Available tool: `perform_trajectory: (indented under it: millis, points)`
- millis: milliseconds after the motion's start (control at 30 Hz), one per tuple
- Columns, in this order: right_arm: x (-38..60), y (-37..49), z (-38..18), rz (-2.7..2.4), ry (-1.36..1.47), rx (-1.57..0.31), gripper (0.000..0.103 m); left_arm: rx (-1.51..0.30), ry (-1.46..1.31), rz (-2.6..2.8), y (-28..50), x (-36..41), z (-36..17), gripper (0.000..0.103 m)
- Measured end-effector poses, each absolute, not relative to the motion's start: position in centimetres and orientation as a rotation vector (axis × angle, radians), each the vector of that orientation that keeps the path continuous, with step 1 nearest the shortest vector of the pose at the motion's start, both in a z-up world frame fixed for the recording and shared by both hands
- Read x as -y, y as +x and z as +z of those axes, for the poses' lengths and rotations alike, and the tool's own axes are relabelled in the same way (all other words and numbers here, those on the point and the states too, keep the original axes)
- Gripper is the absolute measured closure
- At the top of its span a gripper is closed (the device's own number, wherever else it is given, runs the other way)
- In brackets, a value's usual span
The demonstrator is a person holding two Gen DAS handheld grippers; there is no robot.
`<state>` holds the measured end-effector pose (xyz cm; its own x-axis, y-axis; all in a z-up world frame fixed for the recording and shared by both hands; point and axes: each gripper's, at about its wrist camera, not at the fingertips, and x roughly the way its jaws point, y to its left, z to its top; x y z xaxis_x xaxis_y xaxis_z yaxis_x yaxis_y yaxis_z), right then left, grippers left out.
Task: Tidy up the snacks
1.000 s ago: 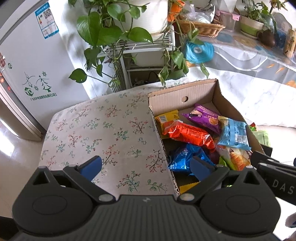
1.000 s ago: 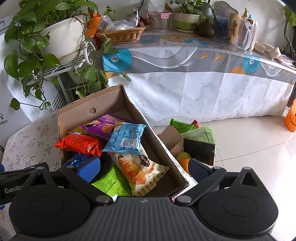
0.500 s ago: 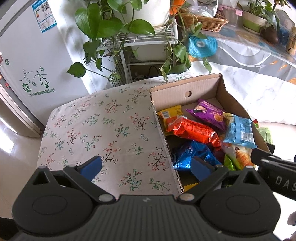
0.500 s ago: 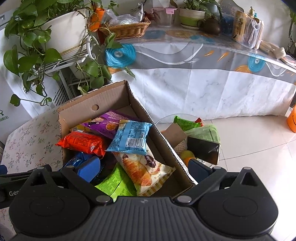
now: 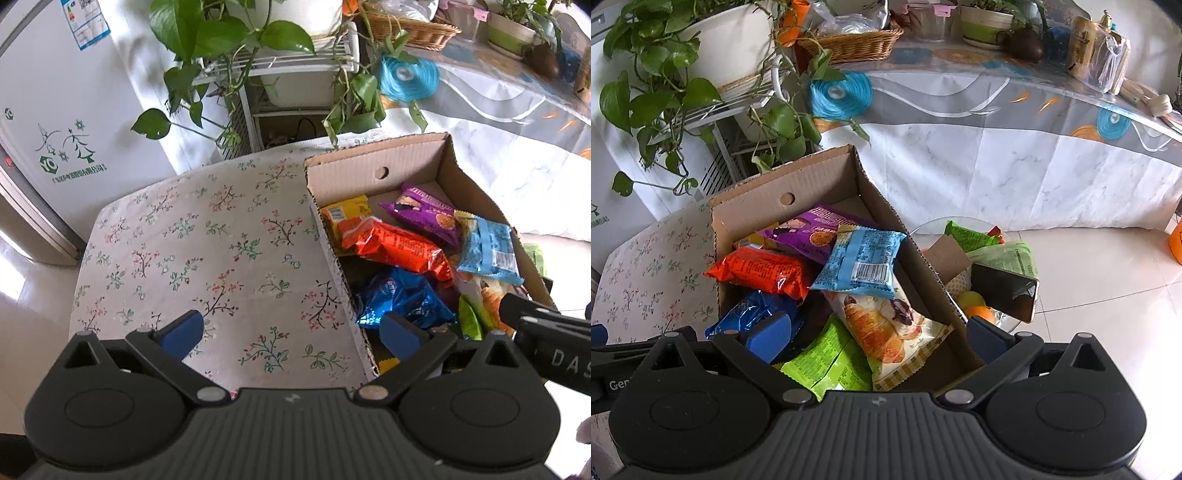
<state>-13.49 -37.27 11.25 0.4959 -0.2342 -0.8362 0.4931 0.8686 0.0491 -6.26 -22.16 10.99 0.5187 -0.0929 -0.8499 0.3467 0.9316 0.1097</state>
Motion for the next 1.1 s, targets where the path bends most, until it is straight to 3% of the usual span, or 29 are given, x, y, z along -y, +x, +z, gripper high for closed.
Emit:
perform_trajectory:
  millis: [1100]
  points:
    - [36.1, -11.9, 10.4, -0.407, 0.284, -1.003, 0.000, -1.023, 0.272, -0.249, -5.1, 20.5, 9.8, 0.002]
